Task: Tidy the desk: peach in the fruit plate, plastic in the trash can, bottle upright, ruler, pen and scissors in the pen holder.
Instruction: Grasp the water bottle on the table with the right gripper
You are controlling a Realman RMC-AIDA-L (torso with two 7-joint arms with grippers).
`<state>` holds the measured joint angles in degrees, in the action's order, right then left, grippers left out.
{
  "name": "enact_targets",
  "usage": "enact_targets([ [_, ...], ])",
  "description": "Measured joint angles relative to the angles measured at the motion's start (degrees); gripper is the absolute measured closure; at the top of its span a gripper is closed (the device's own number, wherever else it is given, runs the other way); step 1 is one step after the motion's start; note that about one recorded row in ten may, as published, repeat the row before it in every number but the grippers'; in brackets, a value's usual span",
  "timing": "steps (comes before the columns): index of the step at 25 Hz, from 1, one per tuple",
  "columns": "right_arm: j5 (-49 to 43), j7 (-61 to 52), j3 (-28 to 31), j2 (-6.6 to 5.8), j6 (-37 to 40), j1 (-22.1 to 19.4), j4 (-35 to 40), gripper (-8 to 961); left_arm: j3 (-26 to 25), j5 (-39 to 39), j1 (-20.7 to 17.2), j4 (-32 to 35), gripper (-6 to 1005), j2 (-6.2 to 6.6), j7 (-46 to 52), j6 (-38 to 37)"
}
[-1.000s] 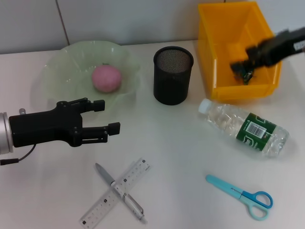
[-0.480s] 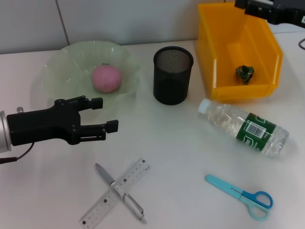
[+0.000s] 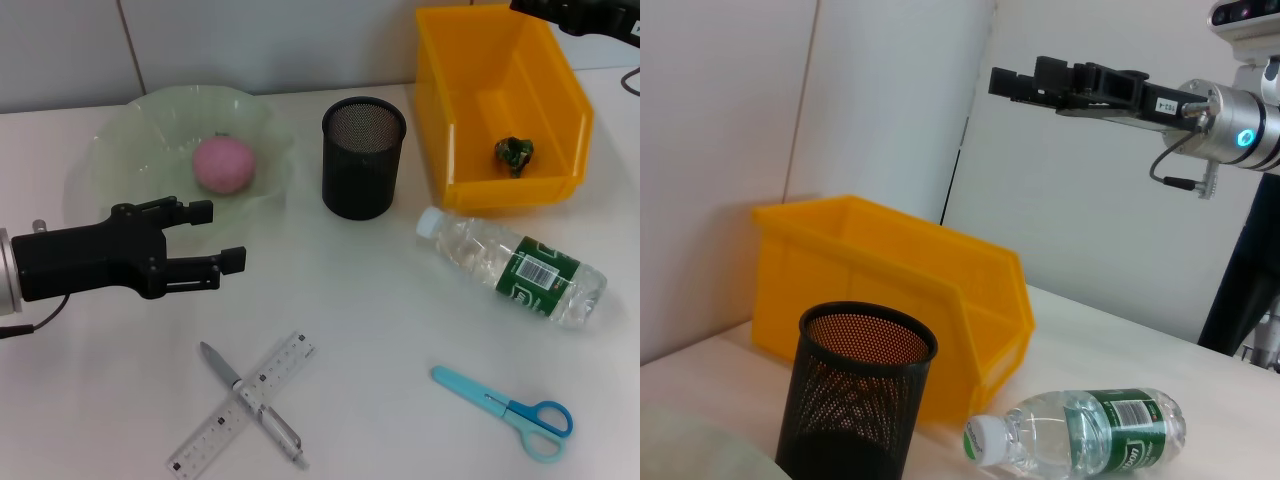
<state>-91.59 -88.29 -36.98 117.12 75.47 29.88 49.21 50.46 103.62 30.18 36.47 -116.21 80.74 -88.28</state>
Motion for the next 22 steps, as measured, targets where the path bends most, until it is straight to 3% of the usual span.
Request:
enact_targets([
  [6,-0.3,-1.2,0.0,-0.34,1.9,-0.5,0.9,124,-0.5,0.0,0.1,0.0,126,0.10,-0.3,0.0],
  [8,-2.2,-5.6,-1.1,-1.87,3.6,-0.8,2.0,122,-0.5,0.0,0.2,0.0,126,0.10,-0.3,-0.1],
  [10,-6.3,-12.0,-3.2,-4.28,7.2,-0.8,3.4,120,-0.5,0.0,0.3,0.0,126,0.10,-0.3,-0.1],
  [12,-12.3,-19.3,-4.9,-6.47,11.7,0.0,5.7,119,-0.5,0.0,0.3,0.0,126,0.11,-0.2,-0.1],
  [14,-19.1,-25.1,-5.2,-7.38,15.9,0.9,9.3,118,-0.5,0.0,0.3,0.0,126,0.11,0.0,-0.1],
  [17,-31.6,-32.4,-6.1,-8.03,21.9,3.1,15.4,119,-0.5,0.0,0.3,0.0,126,0.11,0.2,0.2],
  [22,-49.2,-37.2,-7.4,-8.32,29.3,9.1,17.4,122,-1.0,0.0,0.4,0.0,126,0.18,0.6,0.3],
])
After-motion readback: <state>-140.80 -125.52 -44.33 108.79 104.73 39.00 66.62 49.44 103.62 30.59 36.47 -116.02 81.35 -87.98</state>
